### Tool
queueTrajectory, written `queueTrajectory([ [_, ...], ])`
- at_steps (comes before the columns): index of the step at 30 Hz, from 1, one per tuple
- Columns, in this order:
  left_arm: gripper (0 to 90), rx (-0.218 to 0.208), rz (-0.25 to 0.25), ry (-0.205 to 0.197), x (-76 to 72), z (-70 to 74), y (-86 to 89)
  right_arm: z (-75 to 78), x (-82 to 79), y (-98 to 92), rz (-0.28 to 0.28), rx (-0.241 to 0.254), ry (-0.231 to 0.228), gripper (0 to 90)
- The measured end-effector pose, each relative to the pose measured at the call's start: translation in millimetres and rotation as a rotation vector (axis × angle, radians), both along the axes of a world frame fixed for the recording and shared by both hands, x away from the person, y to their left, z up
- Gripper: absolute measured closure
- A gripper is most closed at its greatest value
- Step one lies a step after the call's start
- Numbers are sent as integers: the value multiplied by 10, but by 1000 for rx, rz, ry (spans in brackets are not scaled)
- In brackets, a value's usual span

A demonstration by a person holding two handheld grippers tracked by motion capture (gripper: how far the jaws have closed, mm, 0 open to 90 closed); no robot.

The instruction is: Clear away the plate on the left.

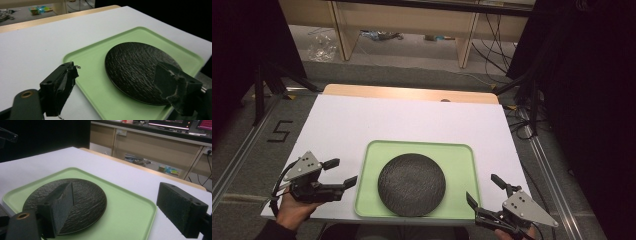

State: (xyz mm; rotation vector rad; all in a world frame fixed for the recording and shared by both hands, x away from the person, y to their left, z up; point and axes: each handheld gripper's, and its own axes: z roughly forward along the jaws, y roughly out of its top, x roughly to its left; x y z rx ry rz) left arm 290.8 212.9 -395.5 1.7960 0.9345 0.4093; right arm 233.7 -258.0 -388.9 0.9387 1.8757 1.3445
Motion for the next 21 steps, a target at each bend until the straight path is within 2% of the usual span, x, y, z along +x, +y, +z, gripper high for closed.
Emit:
queueTrajectory([
  [6, 171, -2, -12, -21, -112, -4, -7, -1, 0, -5, -1, 0, 1, 154],
  [7, 171, -11, -7, -15, -131, -15, -18, -1, 2, -7, -1, 2, 0, 154],
  [9, 169, 3, -10, -9, -162, -21, -28, -1, 5, -8, -2, 3, -1, 154],
  [13, 171, -30, -5, 15, -220, -53, -27, -1, 0, -5, -2, 3, 1, 154],
  [14, 171, -21, -3, 14, -231, -52, -29, -2, 1, -6, -1, 3, 1, 153],
  [16, 171, -5, -17, -13, -227, -42, -28, -2, 4, -6, 0, 2, -1, 154],
  [18, 171, -5, -2, -3, -239, -47, -46, -3, 5, -2, 10, 4, 9, 154],
  [21, 171, -5, -6, -10, -229, -57, -55, -2, 3, 1, 2, 4, 1, 154],
])
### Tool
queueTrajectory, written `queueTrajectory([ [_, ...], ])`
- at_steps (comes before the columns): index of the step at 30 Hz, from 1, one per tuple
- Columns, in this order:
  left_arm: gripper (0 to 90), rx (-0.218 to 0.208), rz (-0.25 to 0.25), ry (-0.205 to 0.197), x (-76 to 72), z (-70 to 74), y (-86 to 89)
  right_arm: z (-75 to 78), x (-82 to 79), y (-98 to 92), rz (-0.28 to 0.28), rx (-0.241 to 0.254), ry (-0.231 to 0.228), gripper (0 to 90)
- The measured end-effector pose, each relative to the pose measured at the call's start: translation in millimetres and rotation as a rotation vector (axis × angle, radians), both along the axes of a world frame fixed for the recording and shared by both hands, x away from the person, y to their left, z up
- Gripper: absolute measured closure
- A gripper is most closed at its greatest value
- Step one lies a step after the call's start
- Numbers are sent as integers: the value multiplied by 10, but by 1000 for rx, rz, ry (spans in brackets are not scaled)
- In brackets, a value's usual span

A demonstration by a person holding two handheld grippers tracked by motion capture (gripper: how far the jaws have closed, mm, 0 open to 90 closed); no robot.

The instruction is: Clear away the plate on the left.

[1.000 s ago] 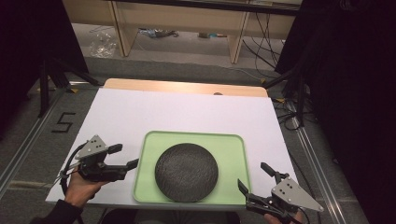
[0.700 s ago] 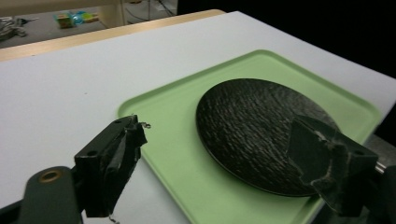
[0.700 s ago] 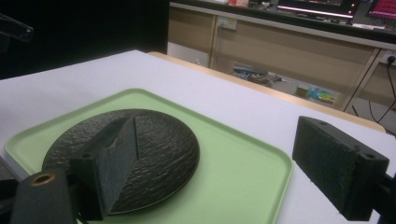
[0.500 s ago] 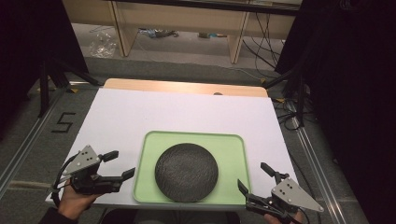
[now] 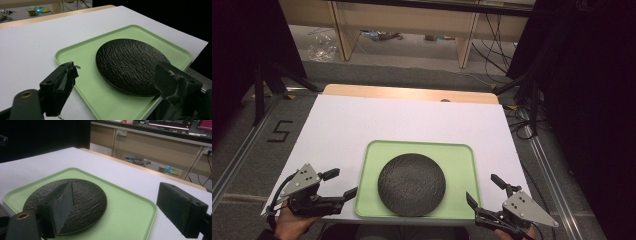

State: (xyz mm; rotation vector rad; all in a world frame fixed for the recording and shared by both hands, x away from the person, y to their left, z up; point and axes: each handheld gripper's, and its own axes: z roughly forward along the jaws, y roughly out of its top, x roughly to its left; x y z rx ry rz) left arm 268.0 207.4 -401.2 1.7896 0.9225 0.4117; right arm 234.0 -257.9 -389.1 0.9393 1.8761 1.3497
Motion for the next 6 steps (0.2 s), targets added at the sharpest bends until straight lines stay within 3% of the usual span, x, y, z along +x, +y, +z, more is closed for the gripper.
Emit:
queueTrajectory([
  [6, 171, 31, 16, 3, 26, -5, -6, 2, 2, -2, 10, 1, 12, 153],
])
